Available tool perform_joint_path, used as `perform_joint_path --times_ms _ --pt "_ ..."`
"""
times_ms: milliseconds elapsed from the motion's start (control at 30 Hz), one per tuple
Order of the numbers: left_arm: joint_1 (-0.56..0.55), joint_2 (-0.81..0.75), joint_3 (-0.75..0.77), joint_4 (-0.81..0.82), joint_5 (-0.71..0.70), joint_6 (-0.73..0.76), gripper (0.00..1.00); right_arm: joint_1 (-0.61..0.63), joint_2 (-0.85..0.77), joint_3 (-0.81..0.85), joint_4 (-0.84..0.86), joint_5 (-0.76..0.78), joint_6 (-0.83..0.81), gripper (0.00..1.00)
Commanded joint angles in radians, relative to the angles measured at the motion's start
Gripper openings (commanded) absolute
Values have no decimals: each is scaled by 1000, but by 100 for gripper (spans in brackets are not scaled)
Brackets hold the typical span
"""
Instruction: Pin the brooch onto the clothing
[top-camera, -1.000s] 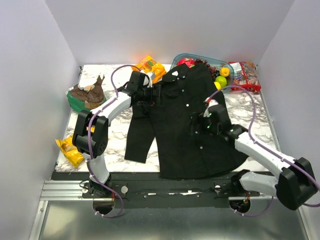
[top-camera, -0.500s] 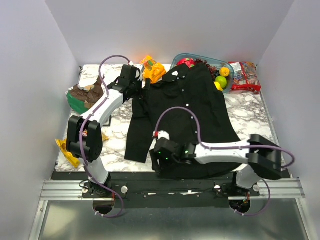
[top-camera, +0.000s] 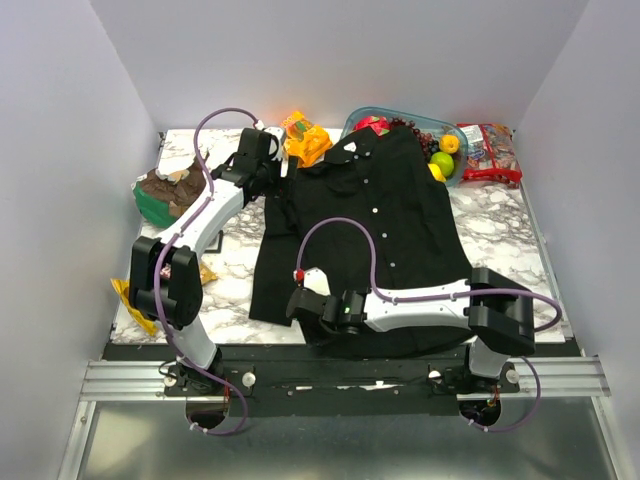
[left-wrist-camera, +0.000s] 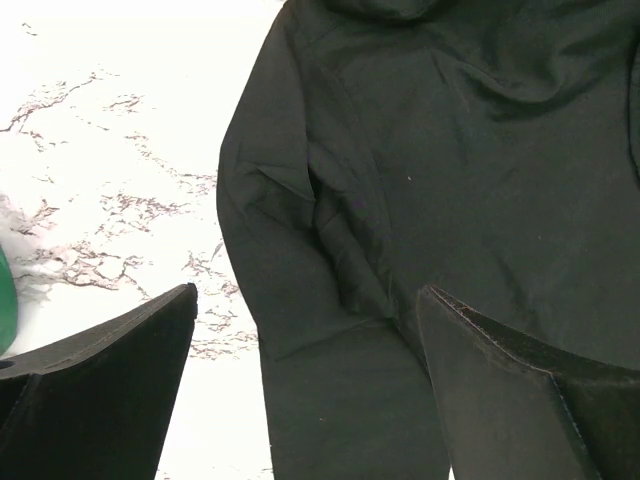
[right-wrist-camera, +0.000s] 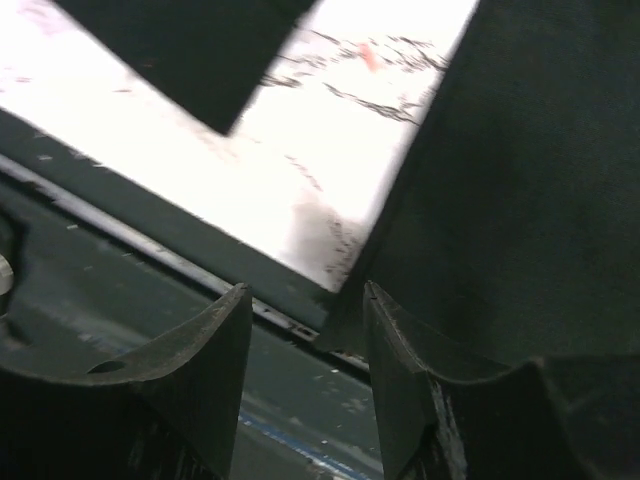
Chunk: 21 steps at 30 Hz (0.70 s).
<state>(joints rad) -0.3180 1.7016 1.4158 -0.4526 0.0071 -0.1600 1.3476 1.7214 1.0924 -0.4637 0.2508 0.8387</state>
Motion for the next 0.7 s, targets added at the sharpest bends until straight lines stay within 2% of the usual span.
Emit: perform_joint_path --times_ms 0,200,400,600,667 --pt "-3 -49 18 -1 -19 14 99 2 56 7 -64 48 43 56" --pt "-3 -56 15 0 -19 14 99 2 81 14 -96 70 57 55" --pt "-3 -54 14 2 -15 14 99 2 104 -12 -101 58 108 50" --pt "-3 -57 14 2 -13 14 99 2 132 -22 -107 57 115 39" --pt "-3 -59 14 2 -13 14 99 2 141 -19 -110 61 115 27"
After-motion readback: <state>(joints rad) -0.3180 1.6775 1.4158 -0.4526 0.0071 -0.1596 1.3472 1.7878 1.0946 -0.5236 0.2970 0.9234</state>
